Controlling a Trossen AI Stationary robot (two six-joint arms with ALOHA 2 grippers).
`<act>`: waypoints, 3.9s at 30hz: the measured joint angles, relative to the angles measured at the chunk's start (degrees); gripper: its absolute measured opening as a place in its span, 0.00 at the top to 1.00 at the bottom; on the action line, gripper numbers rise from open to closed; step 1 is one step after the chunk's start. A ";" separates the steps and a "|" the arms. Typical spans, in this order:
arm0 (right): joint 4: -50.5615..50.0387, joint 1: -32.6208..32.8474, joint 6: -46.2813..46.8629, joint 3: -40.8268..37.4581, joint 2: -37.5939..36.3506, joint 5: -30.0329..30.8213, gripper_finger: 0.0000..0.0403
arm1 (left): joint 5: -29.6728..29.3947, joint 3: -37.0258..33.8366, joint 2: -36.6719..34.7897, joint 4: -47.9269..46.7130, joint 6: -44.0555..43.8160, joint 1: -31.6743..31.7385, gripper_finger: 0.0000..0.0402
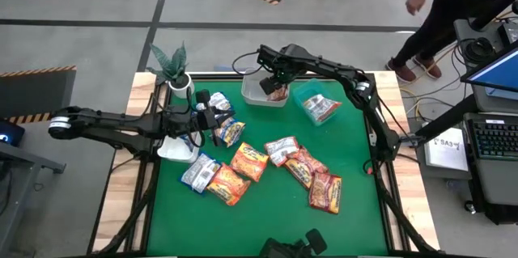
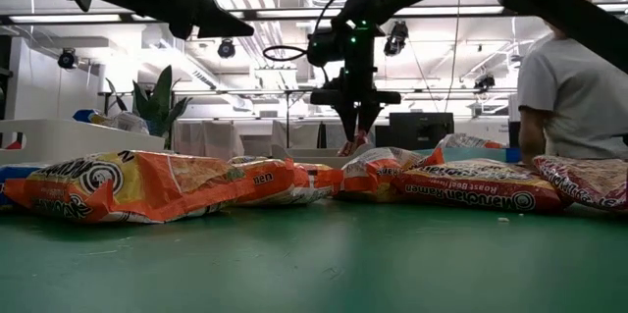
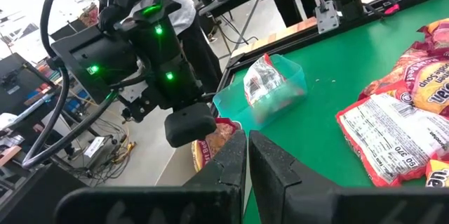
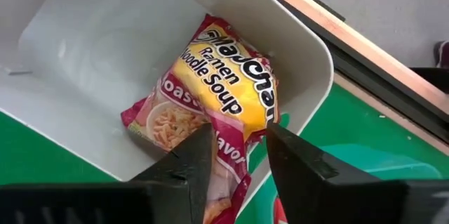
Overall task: Sort Maruchan noodles
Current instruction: Put the red noodle pack into the gray bin, then put the blue noodle pack into the white bin
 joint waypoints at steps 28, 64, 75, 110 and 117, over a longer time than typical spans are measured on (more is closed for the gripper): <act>-1.18 8.65 -4.79 -0.31 -13.09 7.47 0.70 | 0.00 0.00 0.00 -2.02 -1.49 0.00 1.00; 78.20 29.05 -22.07 -74.33 -38.53 7.31 0.75 | -0.35 0.00 0.02 -2.08 -13.73 0.00 1.00; 89.19 29.03 -27.73 -86.64 -52.83 6.33 0.79 | -0.46 0.00 0.02 -1.62 -19.89 0.09 1.00; 90.33 25.59 -37.44 -94.05 -69.15 5.33 0.83 | 1.27 24.26 29.06 -50.50 -12.26 14.01 0.59; 90.33 25.59 -37.29 -94.05 -69.16 5.33 0.83 | 0.42 24.00 31.04 -48.08 -17.15 21.63 0.62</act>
